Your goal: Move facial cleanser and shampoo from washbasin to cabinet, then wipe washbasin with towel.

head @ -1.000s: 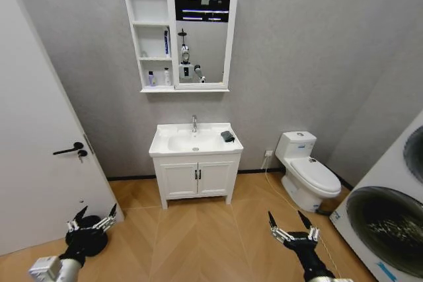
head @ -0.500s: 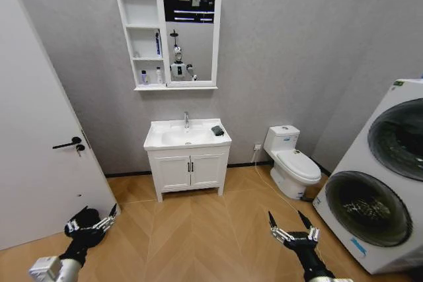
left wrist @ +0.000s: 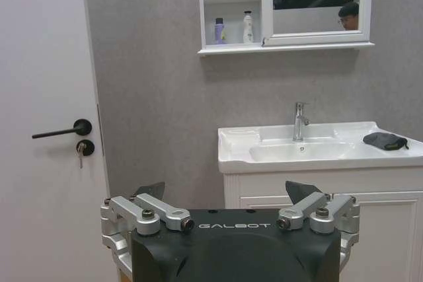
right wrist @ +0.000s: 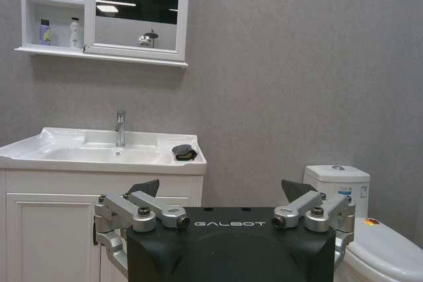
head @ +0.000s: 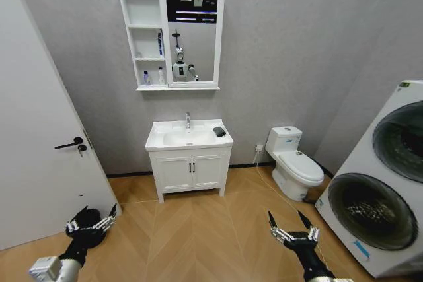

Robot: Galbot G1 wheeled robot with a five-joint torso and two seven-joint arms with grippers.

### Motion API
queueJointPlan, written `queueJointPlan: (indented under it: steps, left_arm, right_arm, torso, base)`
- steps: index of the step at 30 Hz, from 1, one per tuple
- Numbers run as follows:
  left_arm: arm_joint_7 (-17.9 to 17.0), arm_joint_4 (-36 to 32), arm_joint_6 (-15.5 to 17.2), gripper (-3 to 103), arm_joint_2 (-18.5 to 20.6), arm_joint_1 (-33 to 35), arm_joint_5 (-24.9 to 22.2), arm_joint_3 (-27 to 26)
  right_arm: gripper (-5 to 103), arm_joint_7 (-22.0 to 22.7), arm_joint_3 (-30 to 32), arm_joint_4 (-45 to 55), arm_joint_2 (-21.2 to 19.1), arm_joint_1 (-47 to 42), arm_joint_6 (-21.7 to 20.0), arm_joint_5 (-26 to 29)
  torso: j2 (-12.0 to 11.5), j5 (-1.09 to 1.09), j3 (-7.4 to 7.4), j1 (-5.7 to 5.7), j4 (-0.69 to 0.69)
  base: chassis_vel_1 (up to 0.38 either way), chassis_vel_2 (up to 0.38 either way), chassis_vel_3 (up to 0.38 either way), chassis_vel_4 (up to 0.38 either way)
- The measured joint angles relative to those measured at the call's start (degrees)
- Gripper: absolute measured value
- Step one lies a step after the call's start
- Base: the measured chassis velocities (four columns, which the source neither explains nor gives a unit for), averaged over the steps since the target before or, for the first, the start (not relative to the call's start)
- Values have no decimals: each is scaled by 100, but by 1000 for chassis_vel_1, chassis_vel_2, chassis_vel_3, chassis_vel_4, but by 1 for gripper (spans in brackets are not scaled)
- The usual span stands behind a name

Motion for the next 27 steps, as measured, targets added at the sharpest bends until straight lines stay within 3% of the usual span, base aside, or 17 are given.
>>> queueJointPlan:
  steps: [19, 27]
  left_arm:
    - [0, 0, 0, 100, 0, 0, 0, 0]
    - [0, 0, 0, 100, 0, 0, 0, 0]
  right_arm:
    - [100, 0, 0, 0, 0, 1, 0, 0]
    - [100, 0, 0, 0, 0, 0, 0, 0]
  torso:
    - [-23, 0, -12, -7, 3]
    - [-255, -1, -132, -112, 3]
  base:
    - [10, 72, -1, -86]
    - [0, 0, 0, 0]
